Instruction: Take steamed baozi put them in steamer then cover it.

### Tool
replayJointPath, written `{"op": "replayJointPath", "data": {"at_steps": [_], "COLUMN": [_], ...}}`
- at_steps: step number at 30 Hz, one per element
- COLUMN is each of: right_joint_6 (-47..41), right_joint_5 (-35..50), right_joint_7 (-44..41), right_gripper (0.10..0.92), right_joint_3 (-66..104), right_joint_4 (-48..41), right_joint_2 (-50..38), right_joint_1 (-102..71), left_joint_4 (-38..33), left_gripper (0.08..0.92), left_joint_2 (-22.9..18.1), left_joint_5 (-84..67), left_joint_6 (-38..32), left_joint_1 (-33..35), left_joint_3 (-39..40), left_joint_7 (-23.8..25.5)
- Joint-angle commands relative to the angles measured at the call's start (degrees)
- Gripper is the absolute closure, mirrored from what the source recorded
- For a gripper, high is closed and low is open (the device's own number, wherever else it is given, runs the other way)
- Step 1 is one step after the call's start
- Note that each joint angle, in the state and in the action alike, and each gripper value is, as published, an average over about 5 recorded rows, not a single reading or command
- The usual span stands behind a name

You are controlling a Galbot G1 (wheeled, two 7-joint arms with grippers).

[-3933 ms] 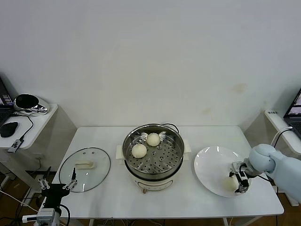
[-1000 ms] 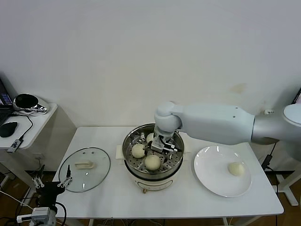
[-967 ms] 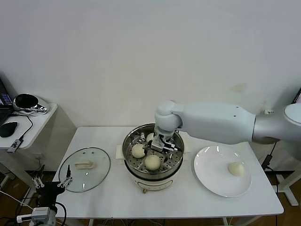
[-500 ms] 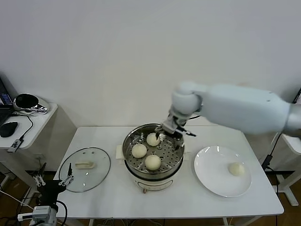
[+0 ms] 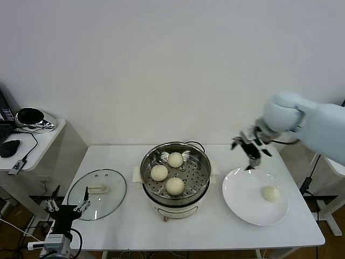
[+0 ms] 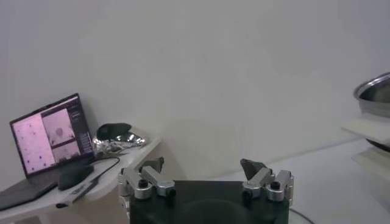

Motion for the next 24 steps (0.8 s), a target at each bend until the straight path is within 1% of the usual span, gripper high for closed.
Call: {"op": "replayJointPath", "data": {"at_steps": [1,6,9,16,24], "right_joint_6": [-2.90,-0.19,1.48,3.09,3.85], "right_joint_5": [-7.88,-13.35,-16.67,-20.39,-22.65], "right_joint_7": [0.40,0.45,0.48,0.65,1.77], "right_gripper": [0.203,0.203,0.203,0.203,0.203], "right_joint_3": [16.61,32.65,39.03,44.30,44.94], "right_joint_4": [-2.04,-7.94,-11.86,-18.25,-22.96], "right_joint_2": [-13.63,-10.94,-8.21,-3.37,1.59], "right_joint_1": [-21.49,-39.96,-45.86,-52.46,-53.86], "left_joint_4": [0.30,0.37,0.33,0.16,0.10], "left_gripper": [0.177,0.177,0.177,0.177,0.177], "left_joint_2": [-0.01,-0.21,-0.29,-0.42,-0.84], "left_joint_5": [0.20,0.59,0.67,0.64,0.81], "left_joint_6": [0.08,0.10,0.08,0.02,0.03], "left_joint_1": [-0.26,-0.05,0.39,1.35,1.65], "left_joint_3": [0.78,0.71,0.32,-0.97,-1.22], "left_joint_7": [0.06,0.05,0.03,0.00,-0.02]}}
